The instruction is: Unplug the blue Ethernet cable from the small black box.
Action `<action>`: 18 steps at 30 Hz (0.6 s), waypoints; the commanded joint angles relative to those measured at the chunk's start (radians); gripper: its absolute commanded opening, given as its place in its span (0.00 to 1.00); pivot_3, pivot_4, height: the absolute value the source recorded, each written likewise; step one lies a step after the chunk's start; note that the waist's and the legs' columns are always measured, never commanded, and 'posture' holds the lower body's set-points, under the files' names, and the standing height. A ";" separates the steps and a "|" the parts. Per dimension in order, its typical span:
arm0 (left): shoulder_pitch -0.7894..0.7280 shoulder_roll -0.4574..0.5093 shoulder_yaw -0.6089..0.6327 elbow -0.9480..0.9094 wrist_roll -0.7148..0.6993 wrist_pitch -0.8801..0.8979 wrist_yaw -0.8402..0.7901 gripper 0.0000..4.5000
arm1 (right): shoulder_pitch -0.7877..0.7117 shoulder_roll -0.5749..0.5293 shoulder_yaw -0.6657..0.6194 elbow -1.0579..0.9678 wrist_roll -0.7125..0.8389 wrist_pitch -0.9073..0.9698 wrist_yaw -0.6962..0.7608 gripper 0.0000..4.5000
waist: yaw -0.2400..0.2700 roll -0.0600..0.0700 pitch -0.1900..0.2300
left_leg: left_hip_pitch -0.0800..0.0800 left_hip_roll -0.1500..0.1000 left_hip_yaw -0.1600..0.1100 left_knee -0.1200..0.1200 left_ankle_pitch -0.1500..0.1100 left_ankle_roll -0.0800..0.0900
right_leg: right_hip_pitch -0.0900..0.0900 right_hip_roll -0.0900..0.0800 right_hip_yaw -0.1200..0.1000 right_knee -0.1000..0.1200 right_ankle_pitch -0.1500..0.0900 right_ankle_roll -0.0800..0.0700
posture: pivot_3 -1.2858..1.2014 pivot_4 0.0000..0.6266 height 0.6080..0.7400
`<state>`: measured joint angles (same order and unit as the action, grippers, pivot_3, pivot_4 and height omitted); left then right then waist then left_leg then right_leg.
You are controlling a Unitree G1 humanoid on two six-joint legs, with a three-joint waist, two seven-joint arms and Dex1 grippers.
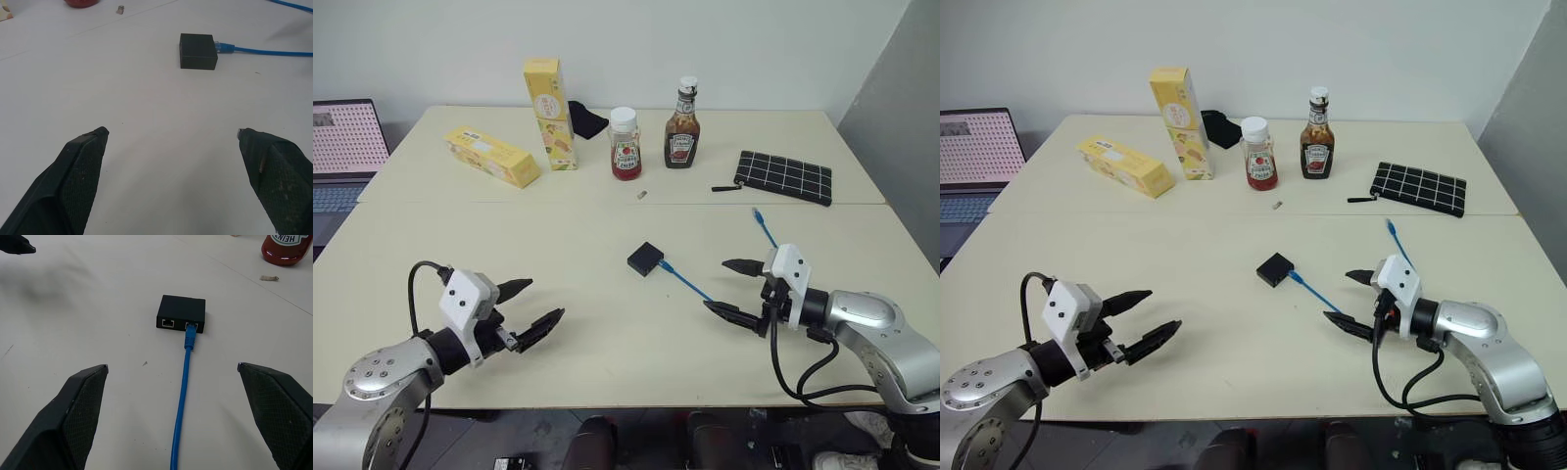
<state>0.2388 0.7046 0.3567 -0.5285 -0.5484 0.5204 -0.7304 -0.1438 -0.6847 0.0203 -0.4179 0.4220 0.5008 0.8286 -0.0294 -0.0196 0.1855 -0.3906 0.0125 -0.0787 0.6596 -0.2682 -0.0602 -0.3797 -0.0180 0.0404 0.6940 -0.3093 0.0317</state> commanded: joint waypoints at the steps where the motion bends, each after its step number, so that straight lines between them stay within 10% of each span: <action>1: -0.006 -0.001 0.014 -0.035 -0.014 -0.010 0.002 1.00 | -0.016 0.002 -0.023 -0.022 0.017 -0.012 0.005 1.00 | 0.000 0.000 0.000 | 0.000 0.000 0.000 0.000 0.000 0.000 | 0.000 0.000 0.000 0.000 0.000 0.000 | 0.52 0.24 1.00; 18: -0.010 -0.016 0.019 -0.063 -0.049 0.022 0.031 1.00 | -0.020 0.012 -0.004 -0.013 -0.001 -0.018 0.005 1.00 | 0.000 0.000 0.000 | 0.000 0.000 0.000 0.000 0.000 0.000 | 0.000 0.000 0.000 0.000 0.000 0.000 | 0.52 0.24 1.00</action>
<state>0.2426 0.6942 0.3555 -0.5460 -0.5615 0.5413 -0.7063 -0.1658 -0.6746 0.0238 -0.4168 0.4163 0.5005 0.8283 -0.0294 -0.0196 0.1855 -0.3908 0.0125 -0.0788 0.6596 -0.2682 -0.0602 -0.3797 -0.0180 0.0404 0.6938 -0.3093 0.0317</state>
